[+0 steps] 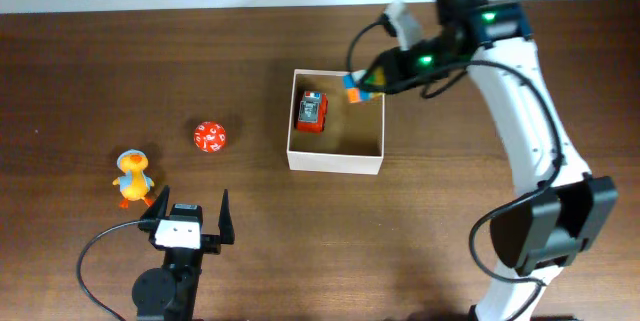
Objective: Pack container
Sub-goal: 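Lower the Rubik's cube into the box beside the truck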
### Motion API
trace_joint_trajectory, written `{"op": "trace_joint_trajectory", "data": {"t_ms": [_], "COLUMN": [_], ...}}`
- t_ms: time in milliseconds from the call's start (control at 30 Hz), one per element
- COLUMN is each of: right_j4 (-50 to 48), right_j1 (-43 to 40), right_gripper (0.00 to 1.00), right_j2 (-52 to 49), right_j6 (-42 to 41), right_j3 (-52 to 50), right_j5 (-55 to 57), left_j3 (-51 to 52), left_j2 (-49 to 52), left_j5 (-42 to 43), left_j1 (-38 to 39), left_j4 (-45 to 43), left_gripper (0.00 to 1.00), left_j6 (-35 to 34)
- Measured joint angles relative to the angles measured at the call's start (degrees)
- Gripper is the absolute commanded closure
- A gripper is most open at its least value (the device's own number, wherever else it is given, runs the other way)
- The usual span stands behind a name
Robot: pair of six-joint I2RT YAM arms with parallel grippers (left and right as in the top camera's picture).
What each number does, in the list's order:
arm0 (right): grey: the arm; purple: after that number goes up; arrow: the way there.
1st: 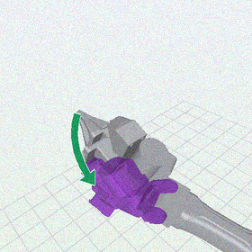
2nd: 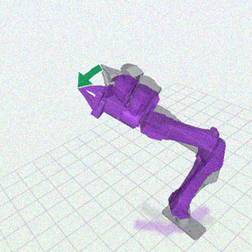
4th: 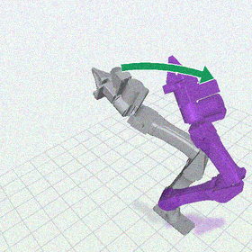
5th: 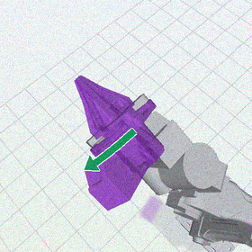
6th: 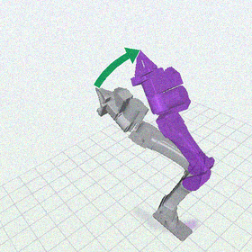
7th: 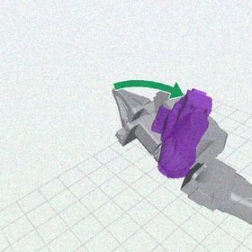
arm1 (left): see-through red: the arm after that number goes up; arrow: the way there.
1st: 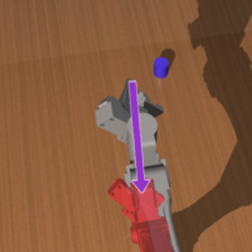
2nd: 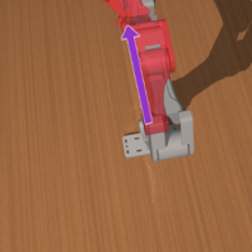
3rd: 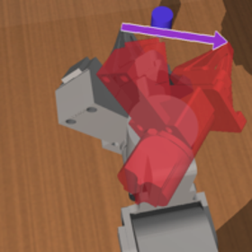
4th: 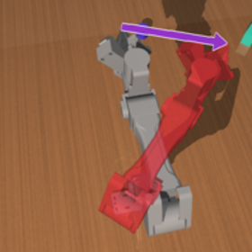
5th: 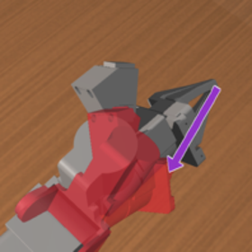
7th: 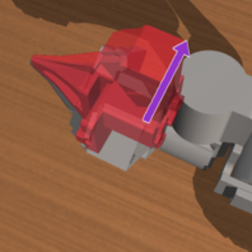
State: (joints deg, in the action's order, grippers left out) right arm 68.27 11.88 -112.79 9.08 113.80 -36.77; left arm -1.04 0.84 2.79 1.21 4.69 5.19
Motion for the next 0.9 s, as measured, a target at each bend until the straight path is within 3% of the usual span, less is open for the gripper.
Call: {"op": "trace_joint_trajectory", "data": {"t_ms": [267, 467, 900], "right_j4": [-3.2, -3.7, -4.9], "right_j1": [9.2, 10.6, 10.5], "right_gripper": [0.60, 0.60, 0.61], "right_j2": [-0.3, -3.5, -12.2], "right_j6": [-10.7, -19.7, -28.9], "right_j3": [0.0, 0.0, 0.0], "right_j5": [18.1, 30.4, 36.6], "left_j3": [0.0, 0.0, 0.0], "left_j2": [0.0, 0.0, 0.0], "left_j5": [0.0, 0.0, 0.0], "left_j1": [0.0, 0.0, 0.0], "left_j4": [0.0, 0.0, 0.0], "left_gripper": [0.01, 0.01, 0.01], "left_j6": [0.0, 0.0, 0.0]}}
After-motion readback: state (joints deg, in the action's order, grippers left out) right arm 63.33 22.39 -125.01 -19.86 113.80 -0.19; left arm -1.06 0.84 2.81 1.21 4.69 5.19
